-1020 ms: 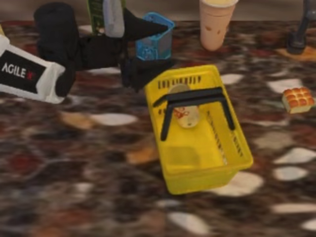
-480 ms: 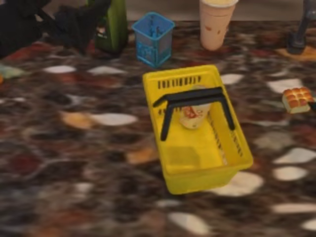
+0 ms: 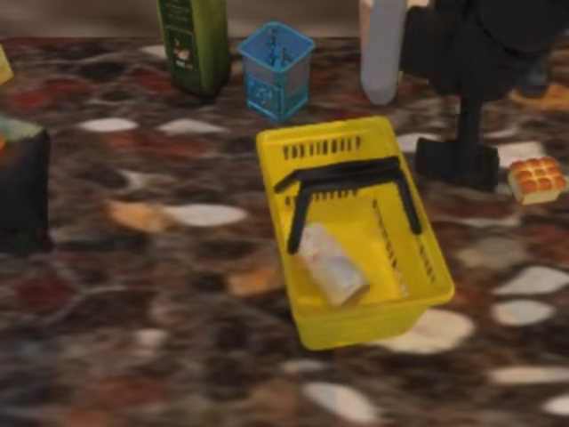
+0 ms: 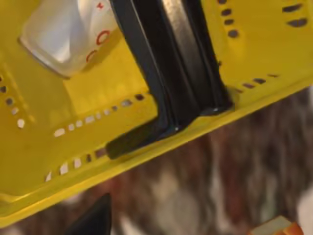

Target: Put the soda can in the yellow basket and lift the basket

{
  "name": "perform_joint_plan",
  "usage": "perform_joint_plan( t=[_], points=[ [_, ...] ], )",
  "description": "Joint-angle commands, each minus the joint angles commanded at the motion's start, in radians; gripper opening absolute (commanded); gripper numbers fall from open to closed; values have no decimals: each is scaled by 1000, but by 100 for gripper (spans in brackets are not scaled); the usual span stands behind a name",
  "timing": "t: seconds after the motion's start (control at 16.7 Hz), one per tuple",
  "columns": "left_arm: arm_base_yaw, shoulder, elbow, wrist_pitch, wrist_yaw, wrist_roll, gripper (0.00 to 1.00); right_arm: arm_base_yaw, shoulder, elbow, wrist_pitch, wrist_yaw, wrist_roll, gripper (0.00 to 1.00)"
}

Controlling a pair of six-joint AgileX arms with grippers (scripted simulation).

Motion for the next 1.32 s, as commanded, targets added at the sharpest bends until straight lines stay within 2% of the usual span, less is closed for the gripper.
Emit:
perform_joint_plan(
  t=[0.24, 0.36, 0.48, 0.9, 1.32],
  points=[
    [31, -330, -203, -133, -177, 38, 100, 84, 299, 297, -195, 0, -137, 100],
    [40, -434, -268, -170, -237, 56, 100, 113, 397, 393, -261, 0, -183, 100],
    [46, -496, -306, -190, -274, 69, 100, 131, 453, 449, -301, -1, -212, 100],
    [48, -515, -318, -196, -287, 73, 100, 134, 471, 462, -310, -2, -221, 100],
    [48, -515, -318, -196, -287, 73, 100, 138, 451, 353, -220, -2, -220, 100]
  ],
)
